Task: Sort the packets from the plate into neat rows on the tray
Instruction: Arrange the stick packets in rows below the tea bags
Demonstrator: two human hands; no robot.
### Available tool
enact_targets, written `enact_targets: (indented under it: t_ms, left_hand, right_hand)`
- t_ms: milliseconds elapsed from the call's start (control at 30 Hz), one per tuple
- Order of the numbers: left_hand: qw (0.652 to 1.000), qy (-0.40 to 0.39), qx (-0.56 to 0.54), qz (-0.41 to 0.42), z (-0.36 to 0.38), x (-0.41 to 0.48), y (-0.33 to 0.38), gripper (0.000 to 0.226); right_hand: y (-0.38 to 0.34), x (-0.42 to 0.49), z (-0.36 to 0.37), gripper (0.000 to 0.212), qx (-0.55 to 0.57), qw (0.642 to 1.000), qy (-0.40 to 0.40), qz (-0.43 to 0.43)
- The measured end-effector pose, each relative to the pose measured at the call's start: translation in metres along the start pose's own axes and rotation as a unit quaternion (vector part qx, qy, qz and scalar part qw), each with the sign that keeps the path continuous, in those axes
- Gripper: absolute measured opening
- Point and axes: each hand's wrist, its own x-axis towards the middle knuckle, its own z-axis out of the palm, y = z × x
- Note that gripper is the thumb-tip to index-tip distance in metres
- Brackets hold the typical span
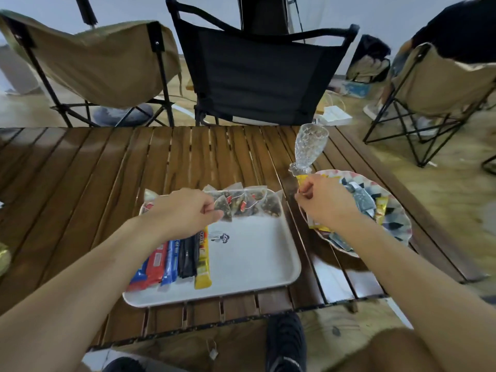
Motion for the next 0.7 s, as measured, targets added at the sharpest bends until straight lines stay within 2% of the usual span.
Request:
enact_targets:
  t_ms: [133, 233, 300, 500, 600, 700]
  left_hand:
    - [0.999, 0.016, 0.026, 0.025, 0.005, 0.009, 0.022, 0.045]
    - [0.999, 0.011, 0.017, 0.028, 0.008, 0.014, 0.028, 0.044]
    - [1.000, 0.006, 0.014, 0.027, 0.010, 0.016, 0.028, 0.045]
    - [1.000, 0.006, 0.007, 0.018, 0.006, 0.008, 0.020, 0.045]
    - [1.000, 0.003, -0.013, 0.005, 0.000, 0.001, 0.010, 0.046]
    - [0.999, -0.002, -0.038, -0.010, -0.006, -0.009, -0.001, 0.046]
  right_hand:
    - [0.035, 0.012, -0.006, 0.050, -0.105, 0.991, 0.005, 0.082]
    - [0.053, 0.018, -0.005, 0.031, -0.092, 0.989, -0.029, 0.110]
    - [0.060, 0.020, -0.006, 0.034, -0.080, 0.990, -0.056, 0.099]
    - [0.067, 0.018, -0.017, 0.034, -0.050, 0.990, -0.059, 0.116]
    - [0.064, 0.017, -0.024, 0.030, -0.033, 0.994, -0.003, 0.100]
    - [0.046, 0.015, -0.034, 0.022, 0.048, 0.996, 0.064, 0.048]
